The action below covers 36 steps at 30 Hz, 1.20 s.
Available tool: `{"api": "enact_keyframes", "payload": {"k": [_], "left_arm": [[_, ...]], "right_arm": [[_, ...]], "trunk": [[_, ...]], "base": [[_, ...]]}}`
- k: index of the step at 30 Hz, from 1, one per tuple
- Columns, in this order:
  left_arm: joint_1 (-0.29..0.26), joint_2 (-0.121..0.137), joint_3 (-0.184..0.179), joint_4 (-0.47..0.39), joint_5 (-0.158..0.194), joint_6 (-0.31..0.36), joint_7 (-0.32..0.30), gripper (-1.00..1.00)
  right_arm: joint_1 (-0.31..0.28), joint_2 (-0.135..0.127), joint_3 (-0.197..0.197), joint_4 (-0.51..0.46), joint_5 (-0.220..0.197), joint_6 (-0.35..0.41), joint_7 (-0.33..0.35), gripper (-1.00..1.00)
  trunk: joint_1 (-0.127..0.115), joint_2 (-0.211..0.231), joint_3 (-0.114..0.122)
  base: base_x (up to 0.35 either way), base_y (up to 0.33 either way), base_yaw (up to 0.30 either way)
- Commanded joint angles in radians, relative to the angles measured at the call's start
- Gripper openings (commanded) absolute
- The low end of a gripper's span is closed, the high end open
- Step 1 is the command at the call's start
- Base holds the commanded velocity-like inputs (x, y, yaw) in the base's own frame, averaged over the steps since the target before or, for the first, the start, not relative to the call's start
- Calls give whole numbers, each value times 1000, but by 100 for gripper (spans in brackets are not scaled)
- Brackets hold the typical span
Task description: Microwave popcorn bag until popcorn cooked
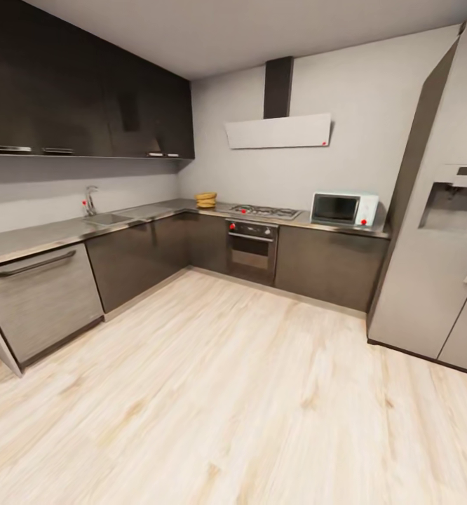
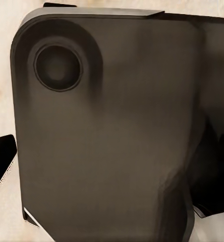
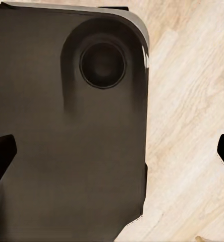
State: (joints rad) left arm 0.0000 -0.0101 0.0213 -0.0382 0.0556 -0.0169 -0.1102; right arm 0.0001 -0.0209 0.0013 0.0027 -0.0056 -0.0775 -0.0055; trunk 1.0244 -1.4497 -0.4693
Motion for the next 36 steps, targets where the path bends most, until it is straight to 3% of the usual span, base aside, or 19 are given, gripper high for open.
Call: {"api": "enact_keyframes", "payload": {"k": [1, 9, 16, 31, 36], "left_arm": [[0, 0, 2, 0, 6, -1, -3, 100], [0, -1, 3, 0, 7, -1, 2, 100], [0, -2, 5, 0, 10, 0, 74, 100], [0, -1, 5, 0, 9, -1, 77, 100], [0, -1, 5, 0, 9, -1, 77, 100]], "right_arm": [[0, 0, 0, 0, -1, -4, -1, 100], [0, 1, -1, 0, -2, -4, -1, 100], [0, 1, -3, 0, -5, -4, -2, 100], [0, -2, -7, 0, -13, -28, -2, 100], [0, -1, -20, 2, -14, -27, -2, 100]], "trunk": [[1, 0, -1], [1, 0, -1], [1, 0, -1], [1, 0, -1], [1, 0, -1]], "base": [[325, 0, 0], [325, 0, 0], [325, 0, 0], [325, 0, -1], [168, 0, -178]]}}
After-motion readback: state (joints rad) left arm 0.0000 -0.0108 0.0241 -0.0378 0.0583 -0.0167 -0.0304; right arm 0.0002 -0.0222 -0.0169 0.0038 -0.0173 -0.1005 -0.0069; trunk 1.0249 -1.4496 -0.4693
